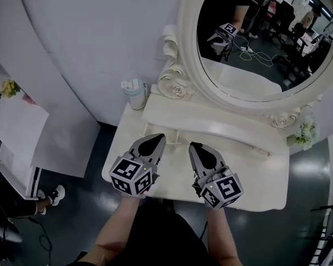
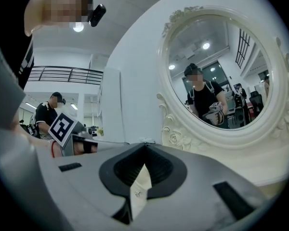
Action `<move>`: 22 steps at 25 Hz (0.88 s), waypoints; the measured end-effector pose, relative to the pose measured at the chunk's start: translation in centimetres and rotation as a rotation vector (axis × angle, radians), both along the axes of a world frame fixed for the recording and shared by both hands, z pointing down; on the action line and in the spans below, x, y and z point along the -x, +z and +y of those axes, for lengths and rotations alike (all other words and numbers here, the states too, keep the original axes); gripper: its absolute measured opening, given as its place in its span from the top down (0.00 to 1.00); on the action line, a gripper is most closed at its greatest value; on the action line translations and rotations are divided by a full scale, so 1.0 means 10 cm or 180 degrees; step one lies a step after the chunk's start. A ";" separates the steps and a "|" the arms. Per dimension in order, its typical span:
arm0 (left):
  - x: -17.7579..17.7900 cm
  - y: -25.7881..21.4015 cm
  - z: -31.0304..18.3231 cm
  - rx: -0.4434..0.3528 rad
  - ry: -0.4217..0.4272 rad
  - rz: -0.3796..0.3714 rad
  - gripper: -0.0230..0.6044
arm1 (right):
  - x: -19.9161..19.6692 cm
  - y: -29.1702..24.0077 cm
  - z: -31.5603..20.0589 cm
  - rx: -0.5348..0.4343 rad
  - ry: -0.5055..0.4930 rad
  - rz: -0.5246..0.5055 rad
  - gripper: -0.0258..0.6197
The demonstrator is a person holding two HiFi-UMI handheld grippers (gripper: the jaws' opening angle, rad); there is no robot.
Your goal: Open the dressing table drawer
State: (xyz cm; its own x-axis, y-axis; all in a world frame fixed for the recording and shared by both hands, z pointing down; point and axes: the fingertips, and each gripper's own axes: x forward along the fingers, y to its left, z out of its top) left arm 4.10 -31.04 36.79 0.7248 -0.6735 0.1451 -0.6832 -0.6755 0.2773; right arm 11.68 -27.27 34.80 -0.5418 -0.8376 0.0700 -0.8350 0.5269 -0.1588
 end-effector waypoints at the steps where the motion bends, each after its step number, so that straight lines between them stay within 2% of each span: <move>1: 0.00 -0.04 0.00 -0.0016 0.0003 0.0013 0.96 | 0.00 -0.04 0.01 -0.0014 -0.0004 0.0008 0.95; 22: 0.05 -0.55 -0.11 -0.0298 0.0013 0.0159 0.96 | 0.01 -0.48 -0.03 -0.0251 -0.0043 -0.0007 0.95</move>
